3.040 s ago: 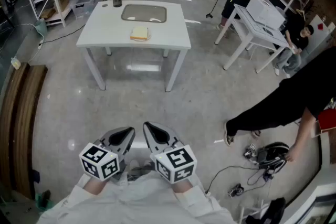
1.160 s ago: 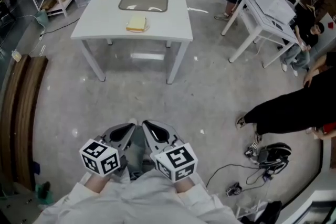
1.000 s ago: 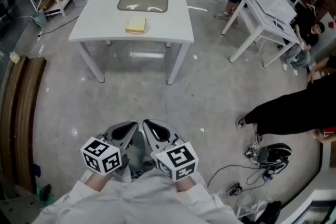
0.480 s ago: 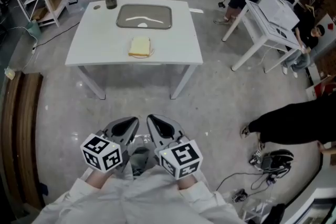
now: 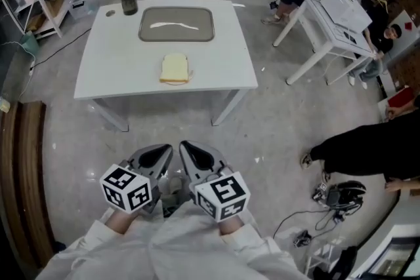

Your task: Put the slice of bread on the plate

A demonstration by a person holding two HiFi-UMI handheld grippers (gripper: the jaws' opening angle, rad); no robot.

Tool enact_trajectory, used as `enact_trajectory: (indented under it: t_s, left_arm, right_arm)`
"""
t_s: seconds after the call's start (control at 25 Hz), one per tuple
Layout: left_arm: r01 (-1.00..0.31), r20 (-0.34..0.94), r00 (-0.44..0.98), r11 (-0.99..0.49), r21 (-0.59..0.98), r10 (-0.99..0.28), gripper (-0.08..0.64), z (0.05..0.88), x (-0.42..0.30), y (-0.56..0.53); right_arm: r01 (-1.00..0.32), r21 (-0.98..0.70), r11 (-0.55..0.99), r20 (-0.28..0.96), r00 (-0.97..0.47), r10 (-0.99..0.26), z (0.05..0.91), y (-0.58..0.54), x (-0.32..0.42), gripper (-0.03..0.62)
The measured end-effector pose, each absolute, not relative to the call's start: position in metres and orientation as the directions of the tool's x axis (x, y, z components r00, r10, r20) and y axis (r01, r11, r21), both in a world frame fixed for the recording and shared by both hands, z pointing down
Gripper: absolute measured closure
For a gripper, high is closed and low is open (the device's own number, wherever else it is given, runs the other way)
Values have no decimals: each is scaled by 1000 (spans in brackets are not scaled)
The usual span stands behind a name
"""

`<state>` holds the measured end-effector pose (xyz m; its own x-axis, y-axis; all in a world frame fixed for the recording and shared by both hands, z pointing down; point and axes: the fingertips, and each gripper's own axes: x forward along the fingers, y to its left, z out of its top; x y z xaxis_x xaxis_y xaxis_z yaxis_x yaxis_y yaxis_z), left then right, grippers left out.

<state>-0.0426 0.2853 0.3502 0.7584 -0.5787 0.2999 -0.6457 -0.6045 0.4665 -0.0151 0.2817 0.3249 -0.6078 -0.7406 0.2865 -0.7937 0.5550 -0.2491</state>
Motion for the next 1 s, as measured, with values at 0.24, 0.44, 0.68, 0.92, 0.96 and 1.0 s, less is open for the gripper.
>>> enact_trajectory:
  t_s: [0.24, 0.44, 0.68, 0.92, 0.96, 1.0]
  left_arm:
    - [-638, 308, 766, -610, 470, -565, 551, 356, -40, 260]
    - [-653, 314, 753, -600, 462, -578, 551, 361, -45, 229]
    - [-666, 320, 740, -576, 473, -592, 551, 365, -45, 187]
    - [-685, 330, 721, -558, 468, -609, 551, 369, -38, 131]
    - [-689, 331, 717, -555, 466, -613, 551, 369, -38, 121]
    - [-695, 333, 712, -550, 463, -618, 551, 368, -38, 111]
  right_arm:
    - [-795, -271, 543, 313, -606, -731, 338, 255, -17, 578]
    - [-786, -273, 554, 310, -618, -723, 340, 219, -20, 578]
    - [-785, -280, 552, 313, -619, -721, 345, 177, -11, 578]
    - [-785, -293, 546, 322, -618, -717, 350, 120, 5, 578]
    - [-783, -297, 546, 322, -621, -715, 350, 109, 7, 577]
    - [-781, -300, 547, 323, -623, -713, 350, 99, 8, 578]
